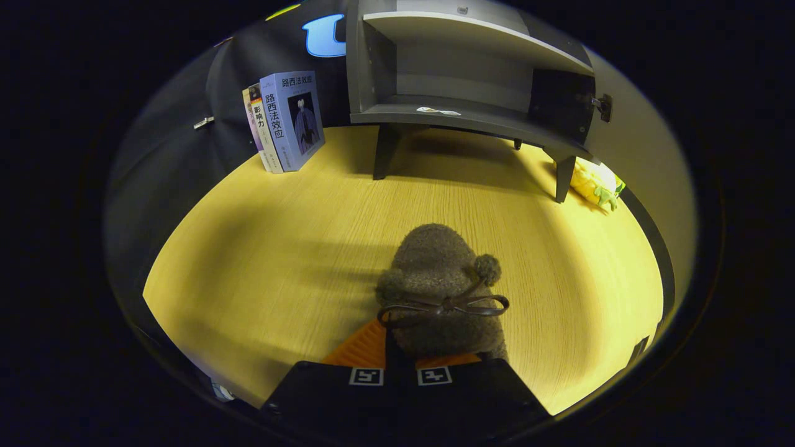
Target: Open the shoe cabinet door, grab the shoes and put them into the shoe cabinet, then close the shoe cabinet door.
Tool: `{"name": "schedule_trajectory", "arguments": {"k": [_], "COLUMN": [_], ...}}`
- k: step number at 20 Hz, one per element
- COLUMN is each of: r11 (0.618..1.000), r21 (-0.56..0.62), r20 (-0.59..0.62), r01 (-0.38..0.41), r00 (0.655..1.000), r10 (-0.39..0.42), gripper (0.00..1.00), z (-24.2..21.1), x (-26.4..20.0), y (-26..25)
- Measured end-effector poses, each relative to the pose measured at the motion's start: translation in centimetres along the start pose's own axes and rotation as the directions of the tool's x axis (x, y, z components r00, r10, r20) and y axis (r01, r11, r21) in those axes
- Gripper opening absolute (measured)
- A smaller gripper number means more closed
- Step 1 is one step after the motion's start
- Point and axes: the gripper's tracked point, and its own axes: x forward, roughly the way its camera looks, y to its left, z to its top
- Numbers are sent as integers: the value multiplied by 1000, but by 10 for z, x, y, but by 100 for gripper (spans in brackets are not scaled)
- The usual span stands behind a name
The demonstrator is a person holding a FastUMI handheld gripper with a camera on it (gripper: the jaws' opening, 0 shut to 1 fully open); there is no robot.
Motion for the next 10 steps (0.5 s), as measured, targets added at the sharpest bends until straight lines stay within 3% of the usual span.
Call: {"name": "schedule_trajectory", "arguments": {"k": [5,10], "r11": [1000,1000], "r21": [-23,18], "r20": [-4,33], "r01": [3,-10], "r00": [1000,999], "r10": [-3,9], "gripper": [5,5], "z": [4,29], "x": [-6,-49], "y": [-3,-18]}}
